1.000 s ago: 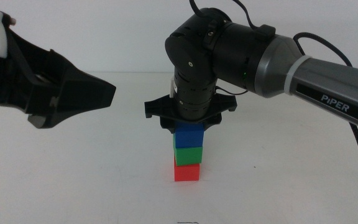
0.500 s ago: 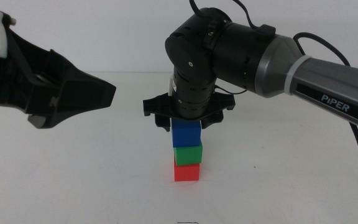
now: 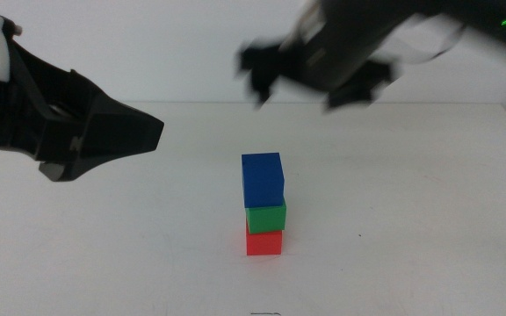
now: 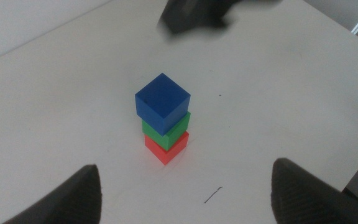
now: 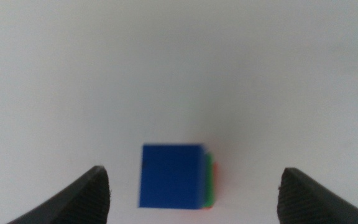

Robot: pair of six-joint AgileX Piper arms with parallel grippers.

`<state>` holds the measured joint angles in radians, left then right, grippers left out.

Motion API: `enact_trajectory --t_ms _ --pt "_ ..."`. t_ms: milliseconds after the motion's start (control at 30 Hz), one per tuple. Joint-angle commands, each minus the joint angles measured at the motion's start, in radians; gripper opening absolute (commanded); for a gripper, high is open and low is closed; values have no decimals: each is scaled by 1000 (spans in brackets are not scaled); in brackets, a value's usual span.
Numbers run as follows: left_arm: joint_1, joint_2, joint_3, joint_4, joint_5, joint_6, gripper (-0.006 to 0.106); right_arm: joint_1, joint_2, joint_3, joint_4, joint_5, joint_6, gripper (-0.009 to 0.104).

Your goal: Stack red cubes first, then green, then blue cubes in a specific spot.

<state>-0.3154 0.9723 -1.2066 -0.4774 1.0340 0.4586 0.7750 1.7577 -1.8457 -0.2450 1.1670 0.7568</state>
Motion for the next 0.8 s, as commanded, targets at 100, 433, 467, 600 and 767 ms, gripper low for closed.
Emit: enact_trajectory --t_ms 100,433,467,600,767 --pt "-2 -11 -23 -40 -57 -4 94 -82 -266 82 -98 -17 -51 78" --pt "-2 -11 -23 -40 -57 -4 94 -387 -723 459 35 -242 -406 78" --pt "-2 -11 -23 -40 -57 -4 94 -430 -761 488 71 -262 -455 78" --pt "-2 -11 -23 -40 -57 -4 94 -635 -873 616 261 -321 -690 78" --pt "-2 -11 -23 -40 -57 -4 94 -774 -956 740 406 -390 -823 78"
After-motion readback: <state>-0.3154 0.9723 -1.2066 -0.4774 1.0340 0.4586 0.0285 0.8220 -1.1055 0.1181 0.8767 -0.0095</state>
